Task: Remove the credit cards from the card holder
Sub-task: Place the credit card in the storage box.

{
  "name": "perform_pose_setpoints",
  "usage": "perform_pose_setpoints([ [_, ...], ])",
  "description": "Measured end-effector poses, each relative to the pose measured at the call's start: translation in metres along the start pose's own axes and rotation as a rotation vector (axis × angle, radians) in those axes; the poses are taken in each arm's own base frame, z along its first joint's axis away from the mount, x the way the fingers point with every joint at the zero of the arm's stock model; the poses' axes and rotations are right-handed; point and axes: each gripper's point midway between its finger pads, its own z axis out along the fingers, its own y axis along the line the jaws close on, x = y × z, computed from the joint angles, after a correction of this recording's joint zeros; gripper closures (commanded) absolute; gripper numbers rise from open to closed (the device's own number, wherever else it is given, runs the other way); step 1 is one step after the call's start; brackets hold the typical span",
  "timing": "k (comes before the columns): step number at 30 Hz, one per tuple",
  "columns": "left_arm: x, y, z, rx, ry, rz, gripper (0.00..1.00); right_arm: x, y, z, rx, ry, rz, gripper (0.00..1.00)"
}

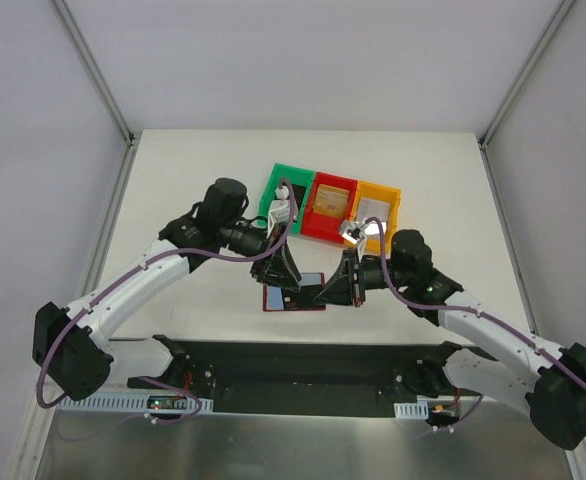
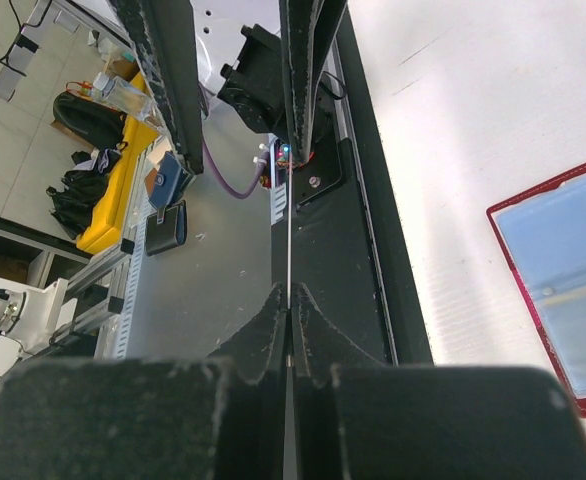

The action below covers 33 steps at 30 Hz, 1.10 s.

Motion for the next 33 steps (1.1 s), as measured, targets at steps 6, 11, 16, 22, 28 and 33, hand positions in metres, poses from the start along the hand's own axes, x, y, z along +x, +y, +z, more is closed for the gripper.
perform_pose_setpoints([
  [6, 0.004, 0.008, 0.002, -0.022, 0.01, 0.0, 0.62, 0.0, 0.0, 0.0, 0.001, 0.001, 0.001, 0.99],
  [11, 0.011, 0.016, 0.011, -0.039, 0.042, -0.025, 0.67, 0.0, 0.0, 0.0, 0.001, 0.0, 0.0, 0.99],
  [16, 0.015, 0.02, 0.014, -0.052, 0.057, -0.023, 0.74, -0.001, 0.001, 0.0, 0.0, -0.001, -0.002, 0.99],
  [22, 0.015, 0.021, 0.014, -0.054, 0.056, -0.018, 0.88, -0.001, 0.0, 0.0, 0.001, -0.002, -0.002, 0.99],
  [28, 0.015, 0.02, 0.014, -0.049, 0.056, -0.004, 1.0, -0.001, -0.002, 0.0, 0.013, -0.003, 0.004, 0.99],
  [33, 0.019, 0.019, 0.012, -0.058, 0.055, 0.049, 1.0, -0.001, -0.003, 0.0, 0.018, -0.004, 0.003, 0.63],
])
